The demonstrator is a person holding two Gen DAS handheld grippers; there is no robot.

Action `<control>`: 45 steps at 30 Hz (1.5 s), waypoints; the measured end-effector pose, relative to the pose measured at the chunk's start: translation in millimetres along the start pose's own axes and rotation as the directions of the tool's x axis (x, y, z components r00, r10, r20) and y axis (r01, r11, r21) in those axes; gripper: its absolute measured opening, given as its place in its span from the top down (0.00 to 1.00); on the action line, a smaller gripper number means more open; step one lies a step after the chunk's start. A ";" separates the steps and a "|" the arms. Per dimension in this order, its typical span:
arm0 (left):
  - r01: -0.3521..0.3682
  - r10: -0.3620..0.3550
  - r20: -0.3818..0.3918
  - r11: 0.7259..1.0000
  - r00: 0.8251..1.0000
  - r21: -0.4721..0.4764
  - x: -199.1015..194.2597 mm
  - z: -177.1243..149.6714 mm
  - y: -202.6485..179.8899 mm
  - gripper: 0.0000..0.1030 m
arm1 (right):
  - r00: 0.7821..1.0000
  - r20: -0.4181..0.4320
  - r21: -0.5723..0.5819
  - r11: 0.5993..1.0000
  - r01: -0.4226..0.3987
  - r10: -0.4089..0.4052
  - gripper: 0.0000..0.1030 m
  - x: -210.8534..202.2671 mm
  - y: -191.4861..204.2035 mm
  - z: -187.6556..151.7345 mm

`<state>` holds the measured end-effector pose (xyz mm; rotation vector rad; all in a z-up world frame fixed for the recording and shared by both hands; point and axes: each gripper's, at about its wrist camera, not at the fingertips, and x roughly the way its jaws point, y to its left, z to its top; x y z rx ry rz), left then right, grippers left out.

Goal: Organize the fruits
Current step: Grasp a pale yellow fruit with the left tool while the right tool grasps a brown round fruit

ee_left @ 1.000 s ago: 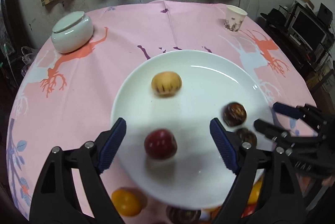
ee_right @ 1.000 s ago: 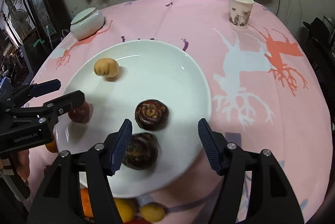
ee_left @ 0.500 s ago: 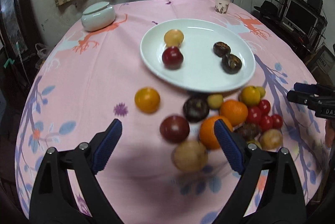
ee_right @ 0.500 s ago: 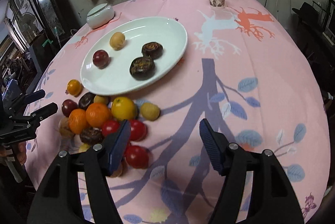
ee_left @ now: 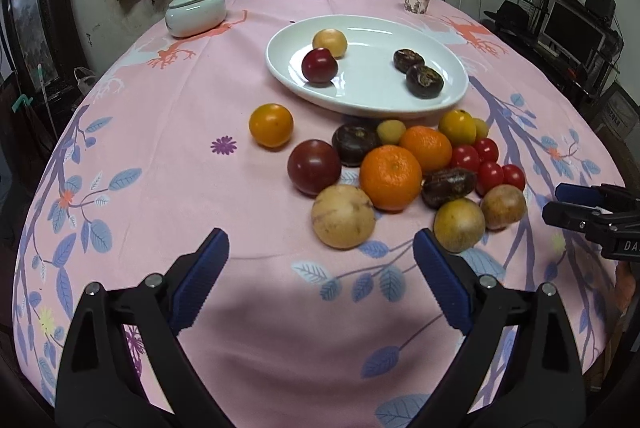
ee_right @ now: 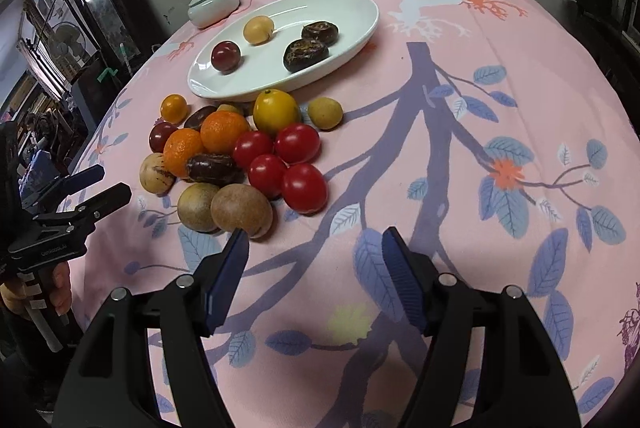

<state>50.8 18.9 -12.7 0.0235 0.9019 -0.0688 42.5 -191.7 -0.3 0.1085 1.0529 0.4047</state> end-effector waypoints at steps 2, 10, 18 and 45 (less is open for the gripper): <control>0.002 -0.002 -0.001 1.000 1.000 0.010 1.1 -0.1 -3.1 0.08 | 1.000 0.002 -0.011 1.000 -0.008 0.008 0.32 -1.6 2.9 -2.6; 0.010 -0.010 0.006 1.000 1.000 0.012 11.5 1.2 -4.4 0.08 | 0.999 -0.006 -0.007 0.999 -0.048 0.048 0.32 -0.2 5.7 -10.0; 0.004 -0.004 -0.029 1.000 1.000 0.002 34.5 6.6 -5.7 0.09 | 0.998 -0.004 -0.034 0.997 -0.062 0.062 0.32 -0.4 13.5 -9.4; 0.108 -0.108 -0.038 0.994 0.993 0.005 31.0 -7.6 6.0 0.59 | 0.999 -0.042 -0.148 0.989 -0.003 -0.003 0.36 27.9 45.7 12.3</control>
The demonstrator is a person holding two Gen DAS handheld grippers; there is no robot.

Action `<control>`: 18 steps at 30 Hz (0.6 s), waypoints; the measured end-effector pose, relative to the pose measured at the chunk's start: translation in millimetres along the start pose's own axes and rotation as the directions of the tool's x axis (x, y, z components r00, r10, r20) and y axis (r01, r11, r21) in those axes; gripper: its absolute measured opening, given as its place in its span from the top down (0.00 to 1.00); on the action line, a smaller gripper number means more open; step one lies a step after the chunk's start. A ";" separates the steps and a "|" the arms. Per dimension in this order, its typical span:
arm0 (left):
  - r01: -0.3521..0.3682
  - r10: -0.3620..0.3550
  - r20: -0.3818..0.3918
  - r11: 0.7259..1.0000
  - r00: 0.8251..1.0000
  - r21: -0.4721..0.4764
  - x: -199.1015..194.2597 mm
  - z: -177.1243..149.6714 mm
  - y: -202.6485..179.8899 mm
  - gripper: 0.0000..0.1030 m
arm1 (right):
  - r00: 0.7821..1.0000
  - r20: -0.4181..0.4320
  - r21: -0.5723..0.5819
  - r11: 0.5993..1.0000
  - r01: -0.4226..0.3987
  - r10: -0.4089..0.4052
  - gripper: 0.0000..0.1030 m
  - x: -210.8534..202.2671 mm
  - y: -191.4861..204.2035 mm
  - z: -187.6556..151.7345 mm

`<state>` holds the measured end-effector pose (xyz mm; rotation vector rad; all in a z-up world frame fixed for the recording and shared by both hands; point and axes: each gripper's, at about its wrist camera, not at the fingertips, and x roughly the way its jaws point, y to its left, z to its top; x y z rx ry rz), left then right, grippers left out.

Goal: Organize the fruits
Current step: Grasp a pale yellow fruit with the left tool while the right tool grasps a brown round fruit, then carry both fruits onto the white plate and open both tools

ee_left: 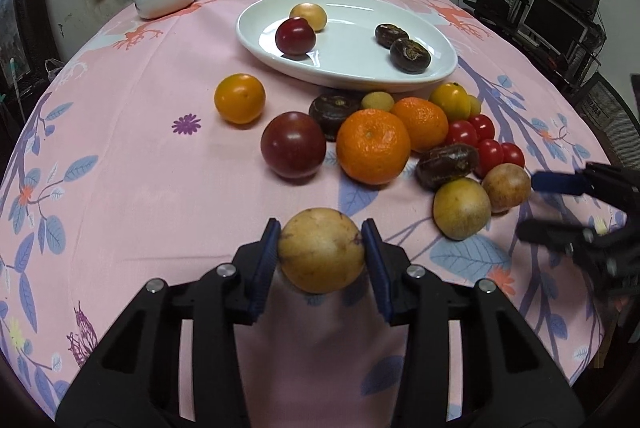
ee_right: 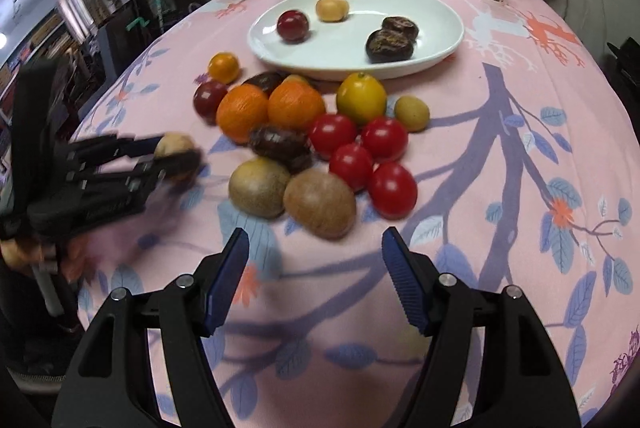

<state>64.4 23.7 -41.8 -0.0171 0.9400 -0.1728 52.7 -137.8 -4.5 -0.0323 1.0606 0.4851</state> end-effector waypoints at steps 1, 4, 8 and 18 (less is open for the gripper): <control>0.004 -0.004 0.002 1.000 1.000 -0.008 -0.8 -0.6 1.0 0.59 | 1.000 -0.013 0.023 1.000 -0.001 0.001 0.42 4.1 -2.3 3.8; 0.015 -0.015 -0.018 1.000 1.000 -0.016 0.7 -3.8 2.0 0.55 | 1.000 -0.018 0.055 0.998 -0.022 0.023 0.53 10.2 -3.2 8.5; 0.009 -0.009 -0.010 1.000 1.000 -0.002 -0.1 -9.1 1.7 0.56 | 0.998 -0.017 0.110 0.992 -0.054 0.057 0.60 20.5 -6.6 9.8; 0.025 -0.025 -0.001 0.999 1.000 -0.022 -4.6 -7.0 4.3 0.59 | 0.994 0.049 0.133 0.985 -0.107 0.101 0.62 -3.2 -17.8 -0.5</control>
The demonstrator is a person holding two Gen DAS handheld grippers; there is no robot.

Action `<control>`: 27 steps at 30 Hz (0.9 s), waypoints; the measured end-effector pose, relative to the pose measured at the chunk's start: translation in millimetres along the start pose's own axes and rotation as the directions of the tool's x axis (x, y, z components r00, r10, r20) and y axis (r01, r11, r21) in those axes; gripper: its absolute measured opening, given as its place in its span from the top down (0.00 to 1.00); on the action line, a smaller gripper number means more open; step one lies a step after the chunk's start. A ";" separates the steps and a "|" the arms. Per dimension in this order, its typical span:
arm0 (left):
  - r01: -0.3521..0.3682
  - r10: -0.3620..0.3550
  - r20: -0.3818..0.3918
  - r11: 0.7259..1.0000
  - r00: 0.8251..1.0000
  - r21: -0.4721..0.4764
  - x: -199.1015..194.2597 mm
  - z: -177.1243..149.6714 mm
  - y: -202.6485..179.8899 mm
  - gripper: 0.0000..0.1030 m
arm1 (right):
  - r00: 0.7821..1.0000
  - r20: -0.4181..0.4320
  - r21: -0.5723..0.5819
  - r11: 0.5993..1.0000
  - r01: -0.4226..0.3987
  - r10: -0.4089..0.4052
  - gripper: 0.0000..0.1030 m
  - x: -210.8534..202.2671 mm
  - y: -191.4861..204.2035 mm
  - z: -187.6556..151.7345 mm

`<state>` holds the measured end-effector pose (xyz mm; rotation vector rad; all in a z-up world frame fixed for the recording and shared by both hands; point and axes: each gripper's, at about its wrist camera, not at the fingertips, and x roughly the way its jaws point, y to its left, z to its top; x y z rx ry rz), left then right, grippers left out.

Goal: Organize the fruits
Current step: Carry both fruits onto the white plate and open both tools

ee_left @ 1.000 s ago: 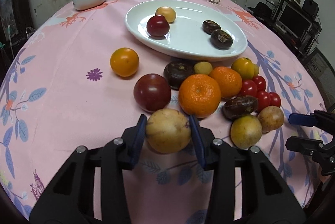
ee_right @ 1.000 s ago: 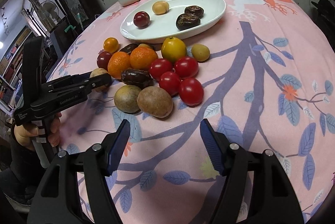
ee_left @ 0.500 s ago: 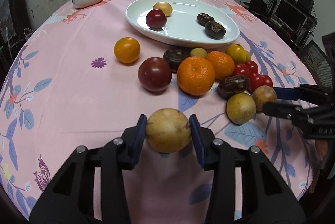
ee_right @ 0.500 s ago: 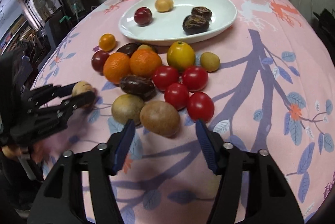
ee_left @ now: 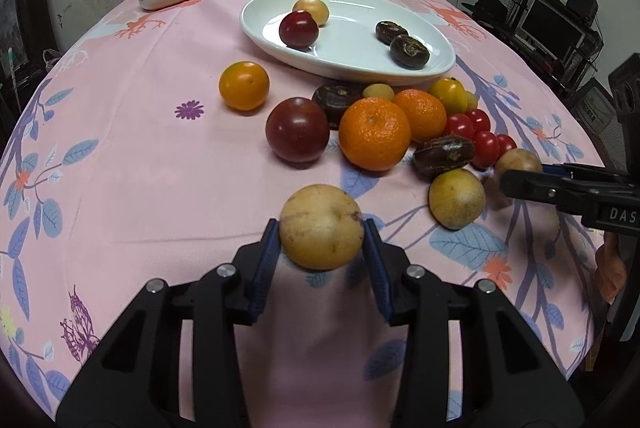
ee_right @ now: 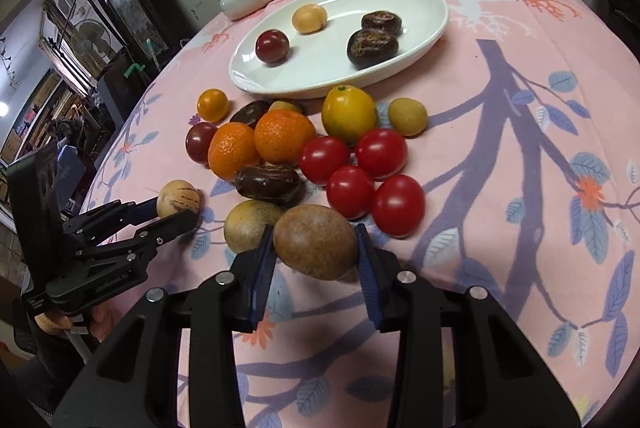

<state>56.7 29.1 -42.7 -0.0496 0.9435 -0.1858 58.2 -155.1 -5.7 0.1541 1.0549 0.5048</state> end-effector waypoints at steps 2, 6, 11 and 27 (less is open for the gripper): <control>0.000 0.000 0.015 1.000 1.000 -0.001 -5.2 2.1 -0.9 0.59 | 1.000 0.008 -0.008 1.000 0.010 -0.010 0.62 -6.7 -2.6 -2.1; -0.012 0.012 0.052 1.000 0.999 0.008 -20.6 8.3 -4.9 0.59 | 0.998 0.039 -0.031 0.999 0.045 -0.044 0.62 -22.5 -4.5 -5.5; -0.021 0.019 0.093 0.999 0.996 0.030 -41.4 20.3 -15.0 0.59 | 0.993 0.099 -0.054 0.996 0.069 -0.063 0.62 -42.7 -1.0 -2.3; 0.009 -0.023 0.218 0.998 0.976 0.064 -63.2 96.7 -27.9 0.59 | 0.968 0.235 -0.212 0.968 0.135 -0.084 0.62 -65.8 35.0 72.4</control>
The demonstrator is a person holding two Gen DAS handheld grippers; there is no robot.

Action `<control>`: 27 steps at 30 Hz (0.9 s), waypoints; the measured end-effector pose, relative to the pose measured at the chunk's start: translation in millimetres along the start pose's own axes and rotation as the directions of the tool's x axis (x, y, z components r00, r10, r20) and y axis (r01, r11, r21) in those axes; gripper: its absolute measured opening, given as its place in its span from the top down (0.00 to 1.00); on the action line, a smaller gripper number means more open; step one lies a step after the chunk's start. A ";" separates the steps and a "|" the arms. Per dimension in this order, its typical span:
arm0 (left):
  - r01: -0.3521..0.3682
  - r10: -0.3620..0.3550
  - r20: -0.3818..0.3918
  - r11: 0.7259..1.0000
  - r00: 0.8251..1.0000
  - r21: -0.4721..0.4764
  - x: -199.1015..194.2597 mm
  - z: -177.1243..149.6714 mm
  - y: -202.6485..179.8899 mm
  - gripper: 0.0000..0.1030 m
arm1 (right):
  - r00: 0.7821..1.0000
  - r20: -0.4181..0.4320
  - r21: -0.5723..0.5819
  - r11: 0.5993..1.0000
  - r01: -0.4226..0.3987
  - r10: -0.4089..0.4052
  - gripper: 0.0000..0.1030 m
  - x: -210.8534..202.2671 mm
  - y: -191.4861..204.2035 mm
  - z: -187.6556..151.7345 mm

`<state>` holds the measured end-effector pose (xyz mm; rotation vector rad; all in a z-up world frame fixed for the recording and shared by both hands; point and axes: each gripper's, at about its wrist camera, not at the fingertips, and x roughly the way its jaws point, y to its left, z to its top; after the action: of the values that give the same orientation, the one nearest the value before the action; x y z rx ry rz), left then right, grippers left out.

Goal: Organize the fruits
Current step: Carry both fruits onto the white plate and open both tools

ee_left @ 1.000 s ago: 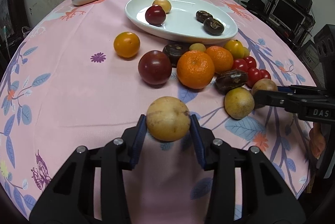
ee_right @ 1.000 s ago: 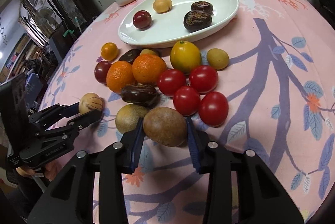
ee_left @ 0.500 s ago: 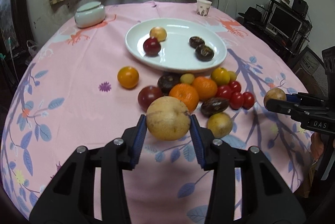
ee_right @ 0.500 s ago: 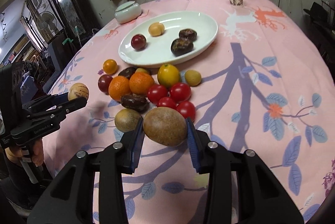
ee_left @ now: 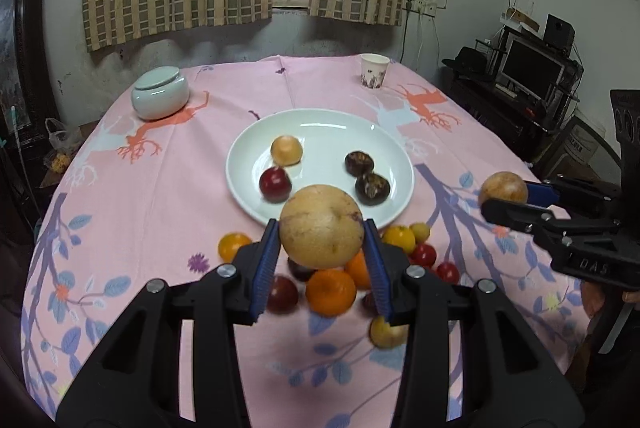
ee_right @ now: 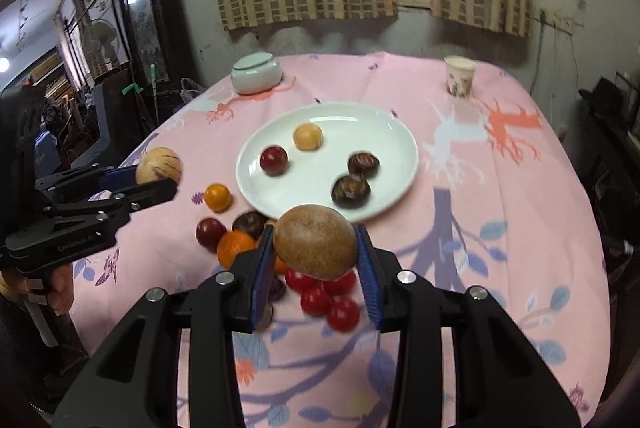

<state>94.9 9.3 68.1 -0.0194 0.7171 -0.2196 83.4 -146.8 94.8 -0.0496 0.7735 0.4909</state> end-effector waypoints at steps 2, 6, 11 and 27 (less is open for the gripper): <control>-0.018 0.017 -0.022 1.000 1.000 -0.015 19.1 9.2 3.6 0.59 | 1.000 -0.016 -0.035 0.999 -0.012 0.011 0.62 18.6 4.3 12.7; -0.064 0.062 -0.073 0.997 0.995 -0.035 63.1 21.9 11.9 0.59 | 0.995 -0.096 -0.061 0.998 0.006 -0.011 0.62 70.0 4.5 30.4; -0.070 0.062 -0.143 0.996 0.988 -0.057 100.1 23.3 21.5 0.59 | 0.986 -0.165 -0.091 0.996 -0.005 -0.010 0.62 111.7 7.7 35.0; -0.102 0.086 -0.242 0.993 0.966 -0.055 150.8 24.5 31.1 0.57 | 0.970 -0.244 -0.098 0.995 -0.005 -0.019 0.59 161.8 -5.0 33.2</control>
<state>227.2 7.2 -14.3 -0.0235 0.9643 -0.1074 206.0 -78.1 7.9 -0.2076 0.9905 0.5217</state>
